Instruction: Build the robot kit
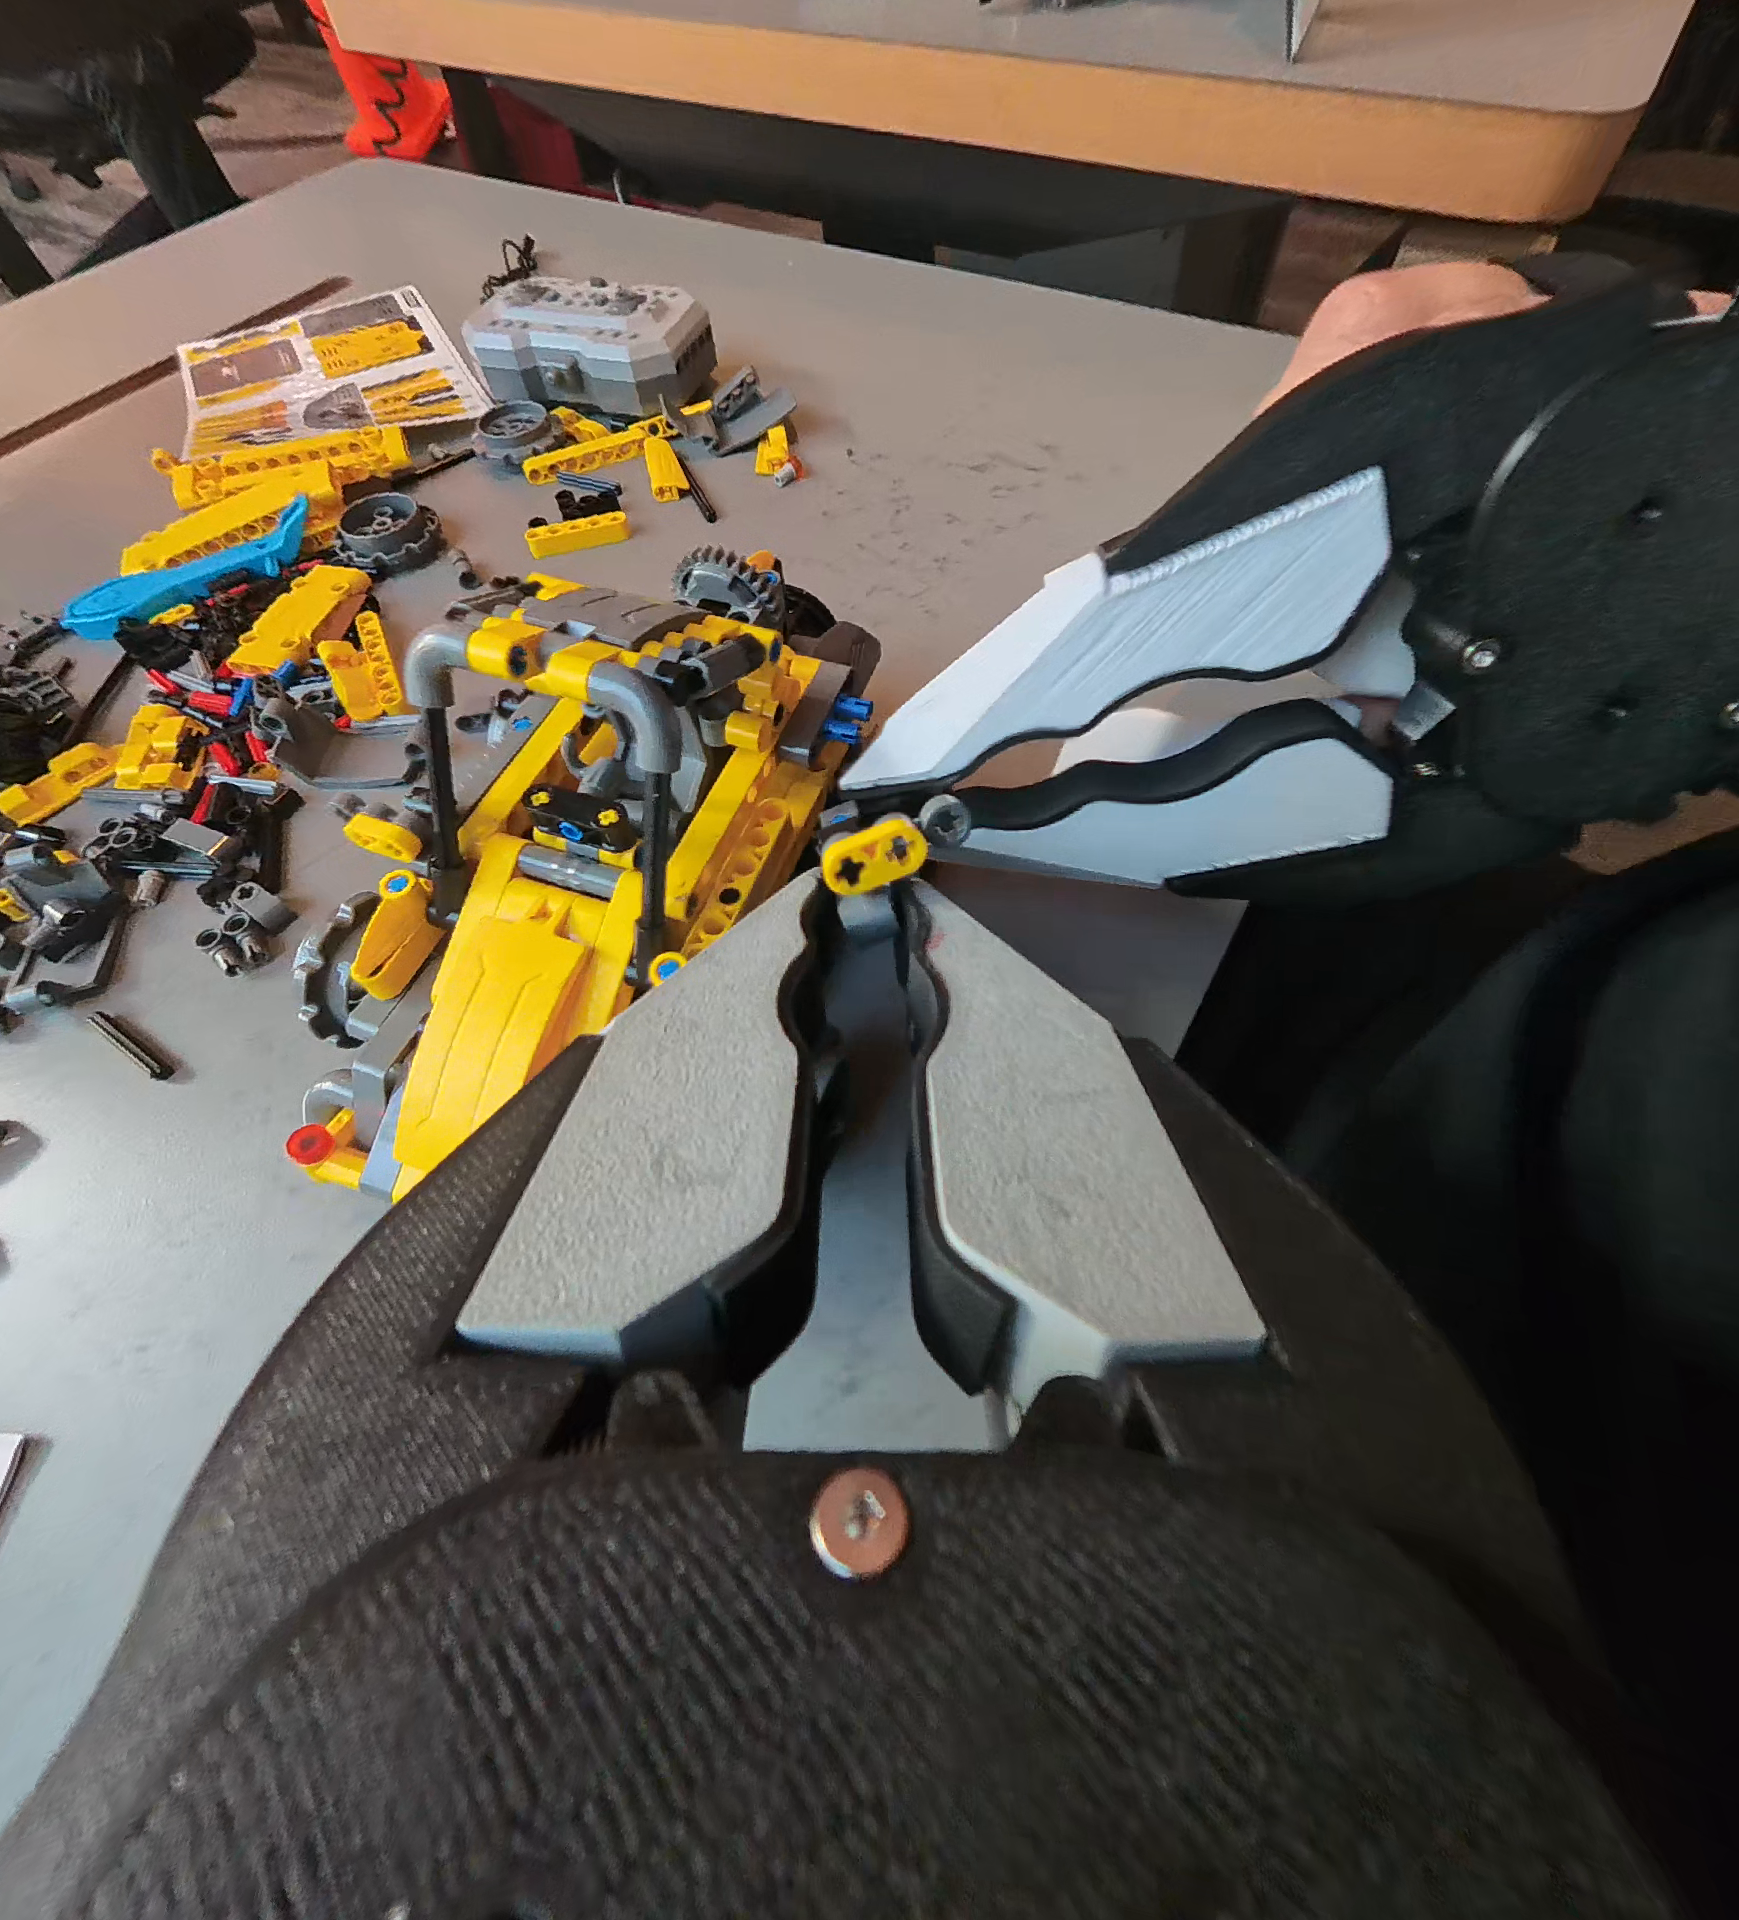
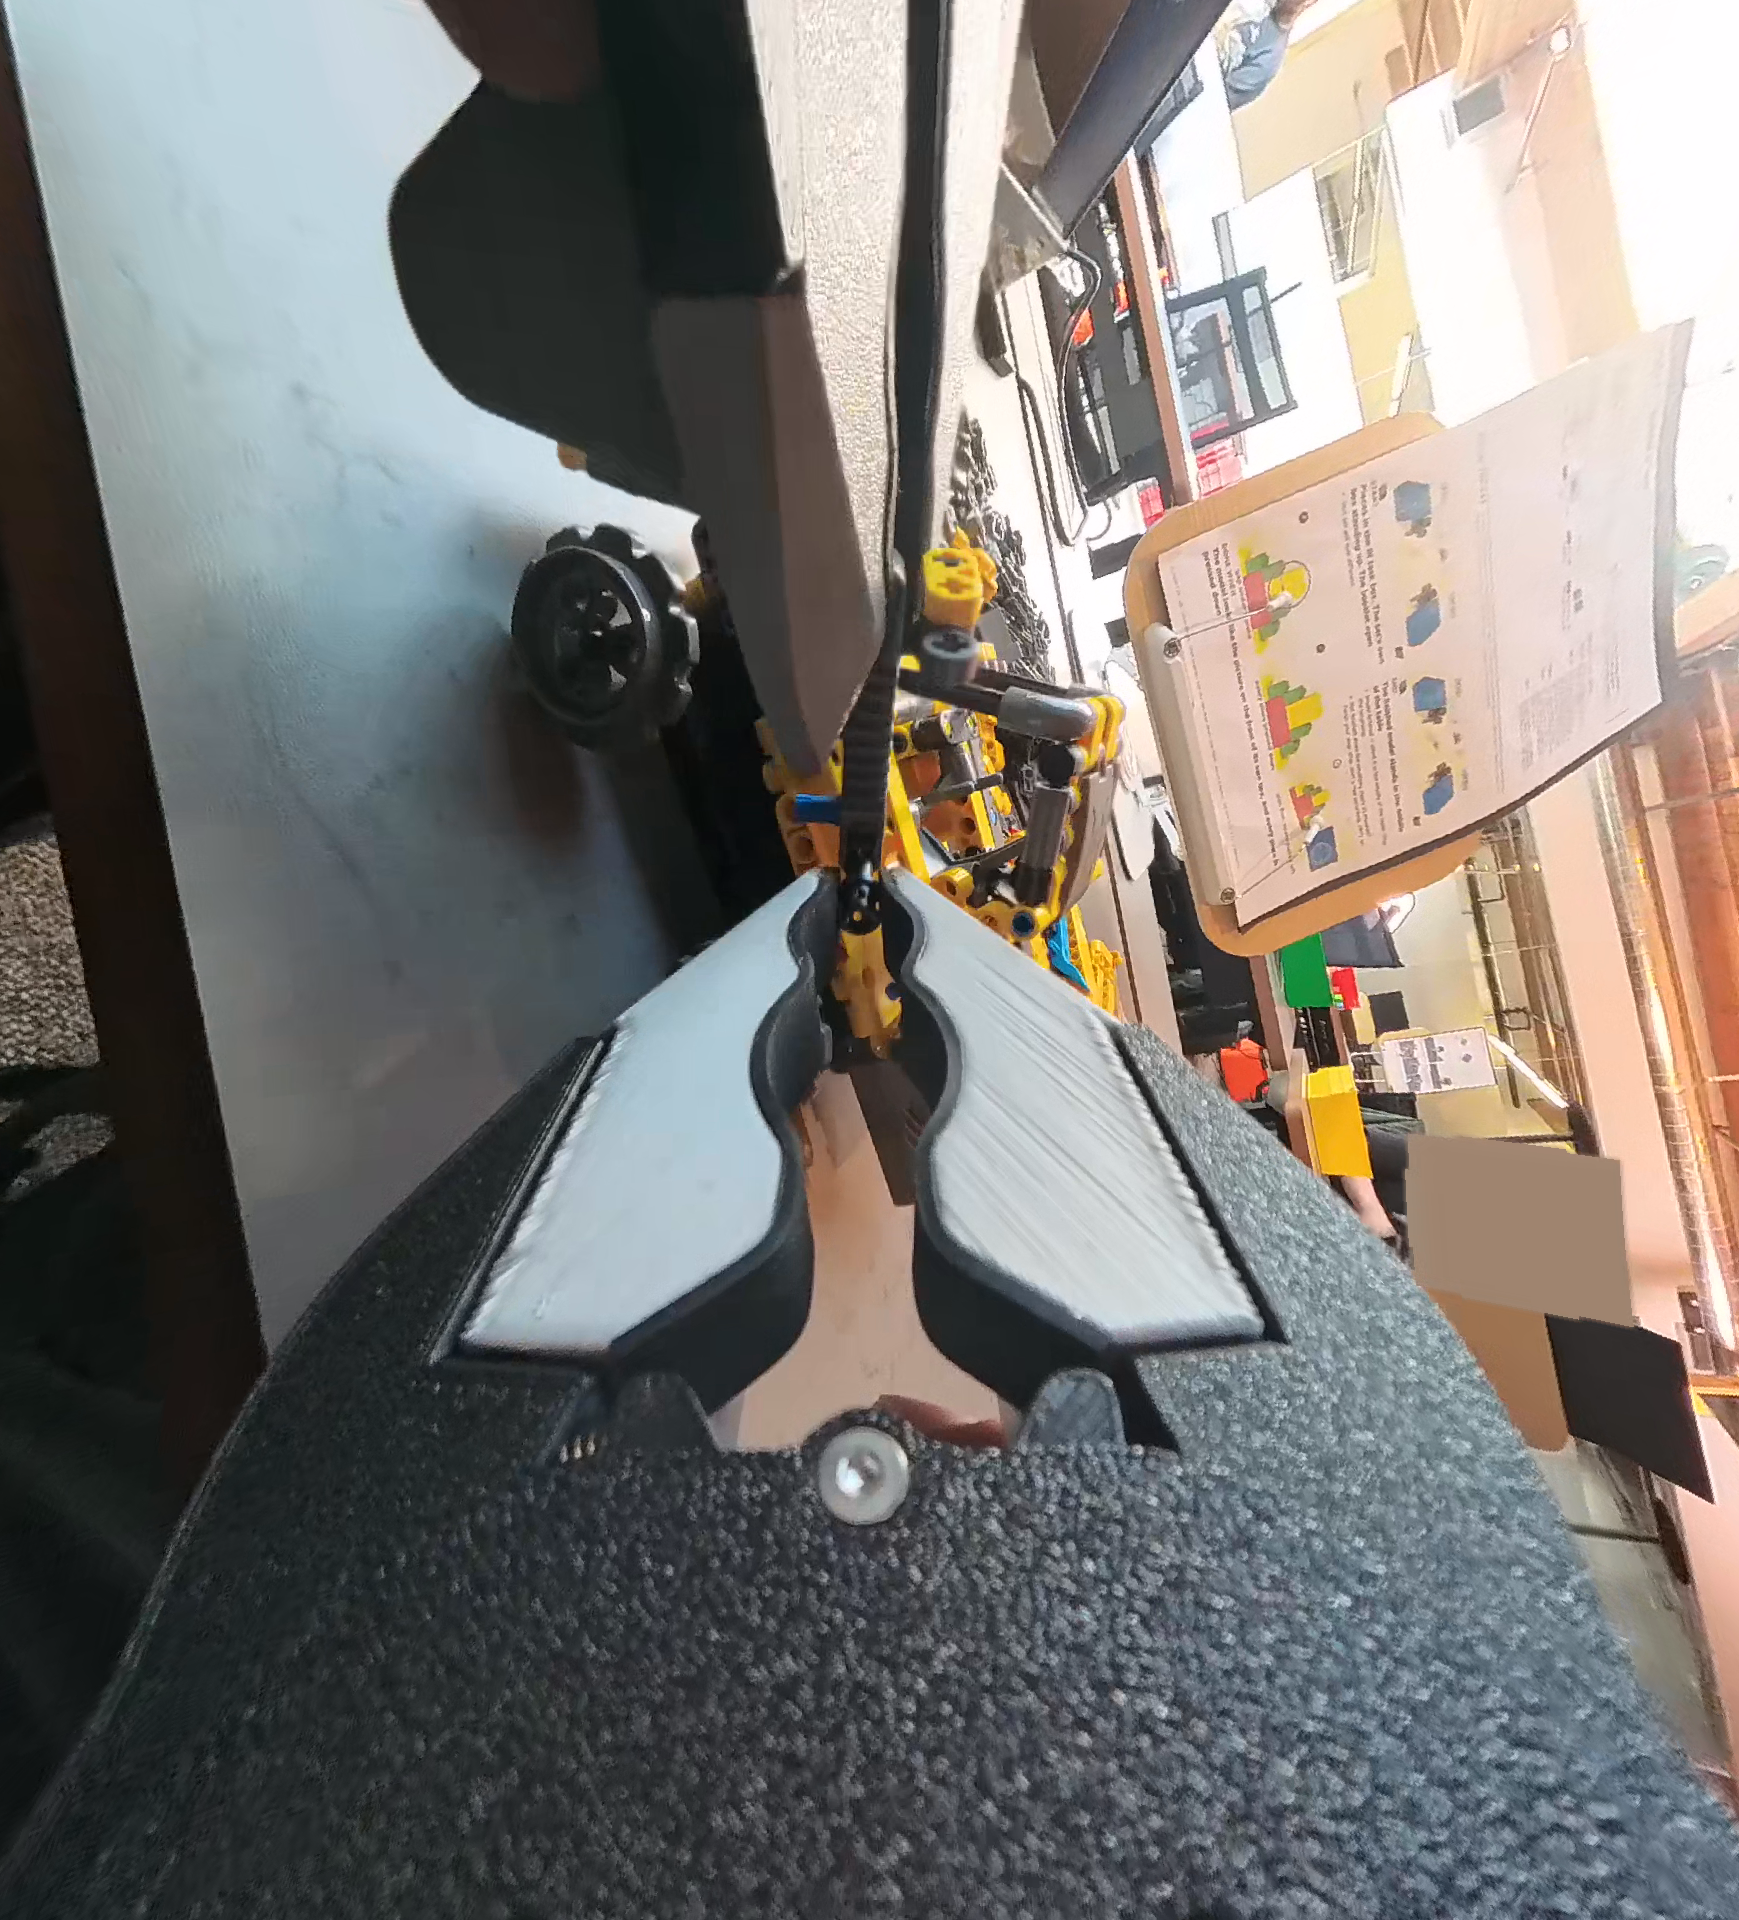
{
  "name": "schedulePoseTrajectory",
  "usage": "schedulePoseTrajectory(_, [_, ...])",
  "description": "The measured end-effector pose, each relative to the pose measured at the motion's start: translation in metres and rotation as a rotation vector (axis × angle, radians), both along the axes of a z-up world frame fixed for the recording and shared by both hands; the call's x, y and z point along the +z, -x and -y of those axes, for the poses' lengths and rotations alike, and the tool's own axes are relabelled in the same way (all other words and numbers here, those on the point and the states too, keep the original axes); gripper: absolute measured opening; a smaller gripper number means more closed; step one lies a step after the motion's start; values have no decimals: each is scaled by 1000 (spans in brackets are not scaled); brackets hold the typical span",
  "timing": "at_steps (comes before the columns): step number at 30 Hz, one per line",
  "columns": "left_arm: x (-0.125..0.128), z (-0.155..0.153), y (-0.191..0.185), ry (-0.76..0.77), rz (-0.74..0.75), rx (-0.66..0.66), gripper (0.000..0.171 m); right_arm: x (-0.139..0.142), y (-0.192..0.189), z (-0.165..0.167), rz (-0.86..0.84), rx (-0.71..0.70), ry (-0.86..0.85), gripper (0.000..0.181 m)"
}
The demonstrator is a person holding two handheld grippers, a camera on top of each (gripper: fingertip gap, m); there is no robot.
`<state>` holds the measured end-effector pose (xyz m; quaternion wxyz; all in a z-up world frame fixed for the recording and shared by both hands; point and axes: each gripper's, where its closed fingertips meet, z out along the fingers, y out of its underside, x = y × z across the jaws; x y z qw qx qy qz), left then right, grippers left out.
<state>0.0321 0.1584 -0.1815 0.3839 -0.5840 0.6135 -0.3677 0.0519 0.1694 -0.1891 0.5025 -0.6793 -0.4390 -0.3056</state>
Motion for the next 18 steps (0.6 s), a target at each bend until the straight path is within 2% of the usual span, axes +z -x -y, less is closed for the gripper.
schedulePoseTrajectory(3, [5, -1, 1, 46, 64, -14, 7, 4, 1, 1, -46, 11, -8, 7])
schedulePoseTrajectory(6, [12, 2, 2, 123, 141, -49, 6, 8, 4, 7, -169, 67, 17, 12])
schedulePoseTrajectory(8, [19, 4, 2, 156, 195, -93, 5, 14, 8, 15, -286, 160, 47, 18])
schedulePoseTrajectory(10, [24, 2, 3, 149, 227, -121, 5, 28, 3, 21, -477, 251, 78, 14])
schedulePoseTrajectory(14, [28, -4, 3, 207, 271, -163, 5, 63, -40, 7, -846, 397, 178, 14])
schedulePoseTrajectory(16, [32, -4, 5, 284, 299, -187, 5, 81, -67, -11, -992, 455, 214, 16])
schedulePoseTrajectory(18, [43, -7, 9, 288, 367, -212, 5, 103, -90, -33, -1116, 522, 191, 16])
